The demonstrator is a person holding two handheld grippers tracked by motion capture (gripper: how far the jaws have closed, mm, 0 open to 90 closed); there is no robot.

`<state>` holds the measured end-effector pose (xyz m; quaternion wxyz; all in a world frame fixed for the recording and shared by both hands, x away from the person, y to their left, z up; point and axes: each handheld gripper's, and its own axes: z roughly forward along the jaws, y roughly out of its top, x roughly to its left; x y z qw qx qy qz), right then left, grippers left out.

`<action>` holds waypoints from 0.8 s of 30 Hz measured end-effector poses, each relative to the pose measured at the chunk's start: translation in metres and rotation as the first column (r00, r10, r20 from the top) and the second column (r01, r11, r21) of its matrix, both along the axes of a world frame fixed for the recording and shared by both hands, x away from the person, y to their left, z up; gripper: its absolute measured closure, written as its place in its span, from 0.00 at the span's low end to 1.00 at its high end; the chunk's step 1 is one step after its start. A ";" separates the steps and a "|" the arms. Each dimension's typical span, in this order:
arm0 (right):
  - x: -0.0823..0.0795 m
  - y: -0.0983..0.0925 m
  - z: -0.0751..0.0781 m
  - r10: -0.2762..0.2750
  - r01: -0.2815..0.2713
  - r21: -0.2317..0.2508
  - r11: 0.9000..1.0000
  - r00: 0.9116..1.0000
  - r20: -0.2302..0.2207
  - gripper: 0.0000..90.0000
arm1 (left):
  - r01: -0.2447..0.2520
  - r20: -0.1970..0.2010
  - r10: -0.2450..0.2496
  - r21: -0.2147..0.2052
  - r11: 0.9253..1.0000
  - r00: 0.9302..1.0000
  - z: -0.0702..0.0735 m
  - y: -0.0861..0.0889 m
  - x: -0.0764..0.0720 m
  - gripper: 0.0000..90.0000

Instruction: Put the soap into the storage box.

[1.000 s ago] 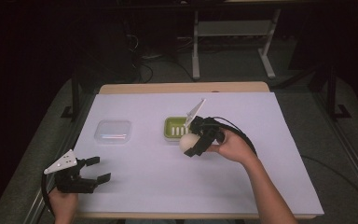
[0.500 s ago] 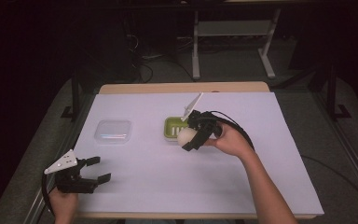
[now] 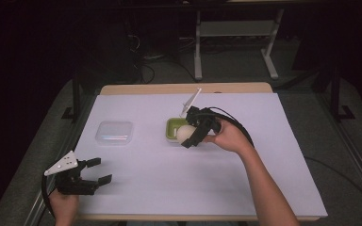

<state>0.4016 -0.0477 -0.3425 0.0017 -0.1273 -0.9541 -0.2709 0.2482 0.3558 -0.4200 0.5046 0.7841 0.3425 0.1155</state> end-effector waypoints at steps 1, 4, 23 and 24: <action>0.001 0.000 0.001 0.000 0.000 0.000 1.000 1.000 0.001 0.27 | 0.000 0.000 0.000 -0.001 1.000 1.000 0.000 0.000 0.000 0.15; 0.004 0.001 0.002 -0.003 0.003 0.015 1.000 1.000 0.001 0.27 | -0.001 -0.001 0.001 -0.003 1.000 1.000 0.000 0.000 0.000 0.15; 0.024 0.007 0.001 -0.033 0.033 0.011 0.999 0.999 -0.010 0.27 | -0.001 0.002 0.001 -0.006 1.000 1.000 0.000 0.000 0.000 0.15; 0.026 0.007 -0.001 -0.035 0.035 0.006 0.999 0.999 -0.007 0.27 | -0.001 0.000 0.001 -0.004 1.000 1.000 0.000 0.000 0.000 0.15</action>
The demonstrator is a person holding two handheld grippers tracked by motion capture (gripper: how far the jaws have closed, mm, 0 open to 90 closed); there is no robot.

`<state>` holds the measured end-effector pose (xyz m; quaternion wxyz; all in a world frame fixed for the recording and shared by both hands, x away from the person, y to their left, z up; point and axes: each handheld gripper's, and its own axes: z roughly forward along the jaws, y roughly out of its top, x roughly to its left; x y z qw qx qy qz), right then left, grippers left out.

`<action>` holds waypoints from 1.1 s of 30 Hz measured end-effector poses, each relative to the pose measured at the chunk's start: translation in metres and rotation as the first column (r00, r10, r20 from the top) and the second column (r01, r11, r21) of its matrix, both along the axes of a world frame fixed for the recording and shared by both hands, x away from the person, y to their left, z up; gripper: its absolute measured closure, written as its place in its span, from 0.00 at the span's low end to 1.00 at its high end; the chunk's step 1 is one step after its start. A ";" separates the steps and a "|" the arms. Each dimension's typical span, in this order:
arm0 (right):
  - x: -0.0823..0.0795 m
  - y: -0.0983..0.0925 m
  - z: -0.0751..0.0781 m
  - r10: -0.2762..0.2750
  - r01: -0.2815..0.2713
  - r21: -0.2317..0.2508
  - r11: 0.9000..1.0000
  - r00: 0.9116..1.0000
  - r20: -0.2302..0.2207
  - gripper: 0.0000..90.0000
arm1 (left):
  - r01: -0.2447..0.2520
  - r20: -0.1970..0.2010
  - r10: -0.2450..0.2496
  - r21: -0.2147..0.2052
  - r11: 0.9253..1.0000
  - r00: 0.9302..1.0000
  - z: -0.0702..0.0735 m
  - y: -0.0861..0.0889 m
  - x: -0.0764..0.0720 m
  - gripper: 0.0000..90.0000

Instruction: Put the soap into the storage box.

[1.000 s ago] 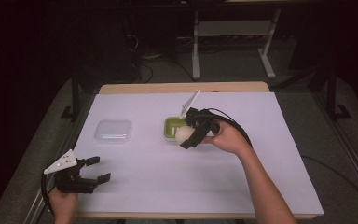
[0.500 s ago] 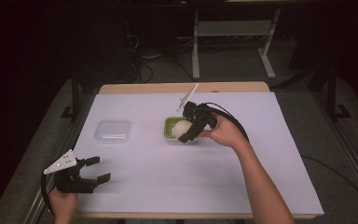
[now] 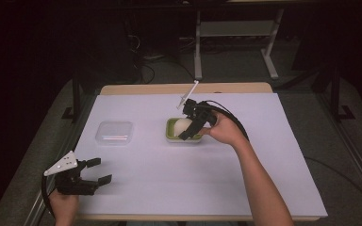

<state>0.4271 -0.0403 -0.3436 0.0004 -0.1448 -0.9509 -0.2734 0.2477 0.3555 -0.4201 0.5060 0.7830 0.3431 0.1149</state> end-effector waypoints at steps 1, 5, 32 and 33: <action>0.001 0.000 -0.001 -0.006 0.006 -0.008 1.000 1.000 -0.002 0.27 | 0.001 0.001 -0.001 -0.001 1.000 1.000 0.000 0.000 0.000 0.15; 0.006 0.001 -0.006 -0.017 0.017 -0.013 1.000 1.000 -0.007 0.27 | 0.000 0.002 0.000 -0.002 1.000 1.000 0.000 0.000 0.000 0.15; 0.029 0.005 -0.019 -0.087 0.086 -0.030 0.996 0.996 -0.024 0.27 | 0.005 0.002 -0.005 0.006 1.000 1.000 0.000 0.000 0.001 0.15; 0.030 0.006 -0.020 -0.087 0.087 -0.032 0.996 0.996 -0.024 0.27 | 0.004 0.002 -0.004 0.004 1.000 1.000 0.000 0.000 0.001 0.15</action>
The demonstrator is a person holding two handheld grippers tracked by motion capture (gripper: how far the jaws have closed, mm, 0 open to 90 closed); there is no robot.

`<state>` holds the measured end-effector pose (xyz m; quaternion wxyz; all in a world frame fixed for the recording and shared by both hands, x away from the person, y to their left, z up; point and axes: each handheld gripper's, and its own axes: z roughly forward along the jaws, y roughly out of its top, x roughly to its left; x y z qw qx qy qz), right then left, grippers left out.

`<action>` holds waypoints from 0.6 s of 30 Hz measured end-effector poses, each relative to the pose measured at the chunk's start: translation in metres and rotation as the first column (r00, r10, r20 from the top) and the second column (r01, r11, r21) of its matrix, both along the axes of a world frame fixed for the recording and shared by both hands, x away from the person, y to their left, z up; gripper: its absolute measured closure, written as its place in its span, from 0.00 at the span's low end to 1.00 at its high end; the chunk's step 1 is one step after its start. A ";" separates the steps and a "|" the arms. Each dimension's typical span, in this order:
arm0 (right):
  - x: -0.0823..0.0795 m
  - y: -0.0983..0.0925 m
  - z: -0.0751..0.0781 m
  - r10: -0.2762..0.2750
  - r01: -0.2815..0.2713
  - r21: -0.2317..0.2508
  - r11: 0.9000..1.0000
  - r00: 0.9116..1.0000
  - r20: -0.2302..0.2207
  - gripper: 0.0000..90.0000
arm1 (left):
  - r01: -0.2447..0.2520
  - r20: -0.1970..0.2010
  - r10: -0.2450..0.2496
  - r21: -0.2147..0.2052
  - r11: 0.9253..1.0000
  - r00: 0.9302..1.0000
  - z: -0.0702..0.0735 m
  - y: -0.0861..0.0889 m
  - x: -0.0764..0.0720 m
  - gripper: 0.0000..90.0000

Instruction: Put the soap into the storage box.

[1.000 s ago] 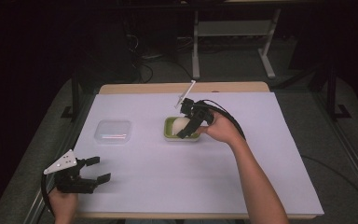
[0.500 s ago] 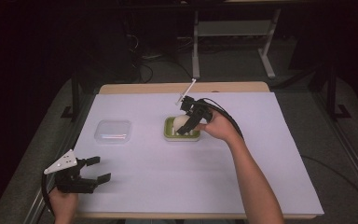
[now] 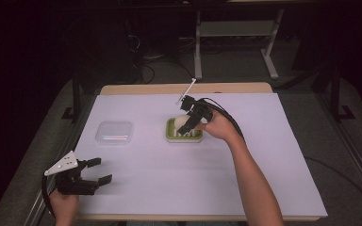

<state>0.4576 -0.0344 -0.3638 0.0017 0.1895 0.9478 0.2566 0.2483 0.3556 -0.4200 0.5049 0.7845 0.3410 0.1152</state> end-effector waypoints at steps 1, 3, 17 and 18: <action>0.001 0.000 -0.002 -0.003 0.003 -0.002 1.000 1.000 0.000 0.27 | -0.001 0.000 0.001 -0.003 1.000 1.000 0.000 0.000 0.000 0.15; 0.003 0.001 -0.004 -0.008 0.008 -0.005 1.000 1.000 -0.005 0.27 | -0.001 -0.001 0.001 -0.002 1.000 1.000 0.000 0.000 0.000 0.15; 0.011 0.001 -0.014 -0.041 0.041 -0.012 0.999 0.999 -0.007 0.27 | 0.000 0.001 0.000 -0.001 1.000 1.000 0.000 0.000 0.000 0.15; 0.012 0.001 -0.015 -0.044 0.044 -0.012 0.999 0.999 -0.005 0.27 | 0.000 0.002 0.000 -0.001 1.000 1.000 0.000 0.000 0.000 0.15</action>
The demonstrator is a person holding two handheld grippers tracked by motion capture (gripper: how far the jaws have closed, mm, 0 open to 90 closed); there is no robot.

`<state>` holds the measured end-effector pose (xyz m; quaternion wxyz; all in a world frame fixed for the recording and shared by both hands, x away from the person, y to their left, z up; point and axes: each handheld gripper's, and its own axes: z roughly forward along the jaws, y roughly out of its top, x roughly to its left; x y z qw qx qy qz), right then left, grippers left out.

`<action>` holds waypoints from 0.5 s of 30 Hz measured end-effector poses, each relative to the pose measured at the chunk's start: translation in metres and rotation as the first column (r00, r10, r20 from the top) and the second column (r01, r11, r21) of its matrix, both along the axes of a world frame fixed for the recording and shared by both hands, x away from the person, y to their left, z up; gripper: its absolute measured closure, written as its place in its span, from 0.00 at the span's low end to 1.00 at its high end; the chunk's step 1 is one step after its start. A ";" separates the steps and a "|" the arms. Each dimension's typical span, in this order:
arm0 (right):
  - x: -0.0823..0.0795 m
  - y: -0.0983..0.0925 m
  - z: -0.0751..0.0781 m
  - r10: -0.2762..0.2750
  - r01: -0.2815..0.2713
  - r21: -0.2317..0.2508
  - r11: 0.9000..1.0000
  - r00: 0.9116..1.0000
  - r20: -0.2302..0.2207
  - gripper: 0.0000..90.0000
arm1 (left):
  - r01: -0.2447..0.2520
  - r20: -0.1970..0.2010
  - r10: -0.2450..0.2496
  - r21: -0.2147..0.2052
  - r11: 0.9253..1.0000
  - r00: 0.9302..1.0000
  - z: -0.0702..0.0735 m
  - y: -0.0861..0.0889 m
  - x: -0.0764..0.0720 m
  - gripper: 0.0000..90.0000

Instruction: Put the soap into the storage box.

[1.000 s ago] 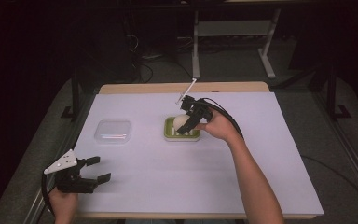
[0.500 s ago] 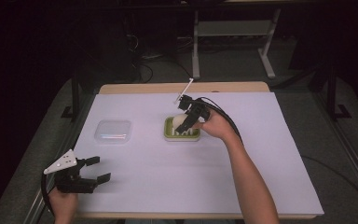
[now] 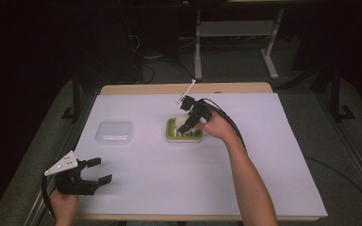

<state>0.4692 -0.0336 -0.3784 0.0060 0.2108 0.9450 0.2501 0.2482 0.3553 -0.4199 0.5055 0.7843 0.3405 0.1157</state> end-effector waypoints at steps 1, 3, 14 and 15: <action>0.000 0.000 -0.001 -0.002 0.002 -0.002 1.000 1.000 -0.002 0.27 | 0.000 0.000 0.000 0.000 1.000 1.000 0.000 0.000 0.000 0.15; 0.001 0.000 -0.002 -0.004 0.004 -0.006 1.000 1.000 -0.008 0.27 | 0.001 0.000 -0.001 0.002 1.000 1.000 0.000 0.000 0.000 0.15; 0.005 -0.002 -0.010 -0.024 0.024 -0.009 1.000 1.000 -0.011 0.27 | 0.001 -0.002 -0.001 0.000 1.000 1.000 0.000 0.000 0.000 0.15; 0.006 -0.002 -0.011 -0.027 0.027 -0.005 1.000 1.000 -0.015 0.27 | 0.000 -0.001 0.000 -0.001 1.000 1.000 0.000 0.000 0.000 0.15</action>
